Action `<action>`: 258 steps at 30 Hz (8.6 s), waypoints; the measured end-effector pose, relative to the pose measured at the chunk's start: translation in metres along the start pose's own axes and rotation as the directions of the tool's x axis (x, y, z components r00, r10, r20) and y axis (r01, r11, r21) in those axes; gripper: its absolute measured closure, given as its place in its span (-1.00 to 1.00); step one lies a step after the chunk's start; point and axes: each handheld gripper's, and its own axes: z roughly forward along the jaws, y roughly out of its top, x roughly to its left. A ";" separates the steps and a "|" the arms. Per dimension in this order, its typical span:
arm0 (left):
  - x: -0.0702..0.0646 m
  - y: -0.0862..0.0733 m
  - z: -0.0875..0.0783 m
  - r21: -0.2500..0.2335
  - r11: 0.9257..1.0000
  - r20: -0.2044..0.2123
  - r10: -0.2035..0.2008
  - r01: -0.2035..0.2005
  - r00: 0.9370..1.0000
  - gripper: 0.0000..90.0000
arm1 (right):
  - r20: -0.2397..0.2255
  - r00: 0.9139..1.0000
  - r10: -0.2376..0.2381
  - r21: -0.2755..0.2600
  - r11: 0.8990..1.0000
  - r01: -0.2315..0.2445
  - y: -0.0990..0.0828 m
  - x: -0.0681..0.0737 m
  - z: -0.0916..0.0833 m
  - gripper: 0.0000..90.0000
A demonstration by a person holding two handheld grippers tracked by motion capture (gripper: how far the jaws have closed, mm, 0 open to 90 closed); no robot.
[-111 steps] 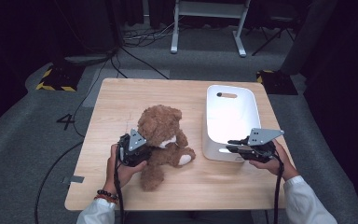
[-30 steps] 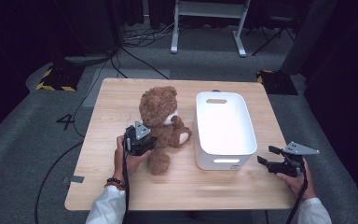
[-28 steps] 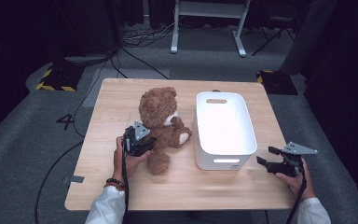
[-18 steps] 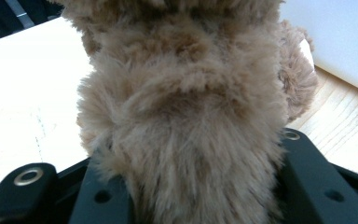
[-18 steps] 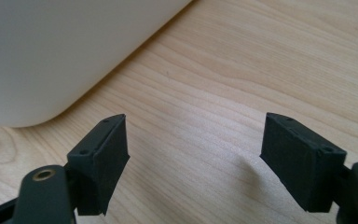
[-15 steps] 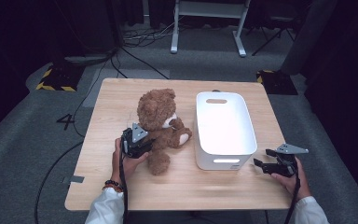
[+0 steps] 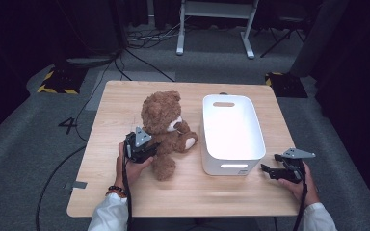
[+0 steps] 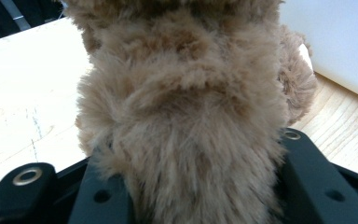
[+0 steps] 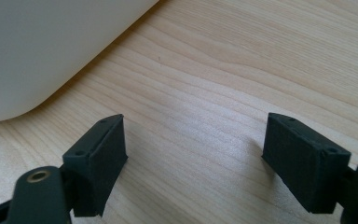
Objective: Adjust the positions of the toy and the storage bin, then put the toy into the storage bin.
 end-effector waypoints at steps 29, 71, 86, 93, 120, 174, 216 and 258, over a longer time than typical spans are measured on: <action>-0.005 -0.006 -0.005 -0.072 0.997 0.023 -0.019 0.021 1.000 0.35 | -0.010 1.000 -0.007 0.002 1.000 0.007 0.001 -0.001 0.001 -0.54; -0.014 0.028 -0.052 -0.263 0.965 0.016 -0.007 0.011 1.000 0.40 | -0.010 1.000 -0.011 0.001 1.000 0.011 0.000 0.000 0.000 -0.54; -0.011 0.035 -0.065 -0.317 0.948 0.018 -0.016 0.021 1.000 0.41 | -0.009 1.000 -0.011 0.001 1.000 0.011 0.000 0.000 0.000 -0.54; -0.010 0.038 -0.071 -0.340 0.940 0.026 -0.016 0.023 1.000 0.41 | -0.009 1.000 -0.011 0.001 1.000 0.011 0.000 0.000 0.000 -0.54; -0.013 0.069 -0.093 -0.431 0.902 0.056 0.010 0.015 0.998 0.43 | -0.009 1.000 -0.012 0.001 1.000 0.012 0.000 0.000 0.000 -0.54; -0.056 0.171 -0.088 -0.548 0.836 0.198 0.159 -0.025 0.967 0.46 | -0.009 1.000 -0.012 0.000 1.000 0.012 0.000 0.000 0.000 -0.54; -0.131 0.180 0.020 -0.446 0.894 0.387 0.230 -0.036 0.893 0.46 | -0.016 1.000 -0.019 -0.001 1.000 0.019 0.000 0.001 0.000 -0.53; -0.136 0.174 0.058 -0.230 0.930 0.491 0.365 -0.287 0.791 0.45 | -0.016 1.000 -0.019 -0.001 1.000 0.019 0.000 0.001 0.000 -0.53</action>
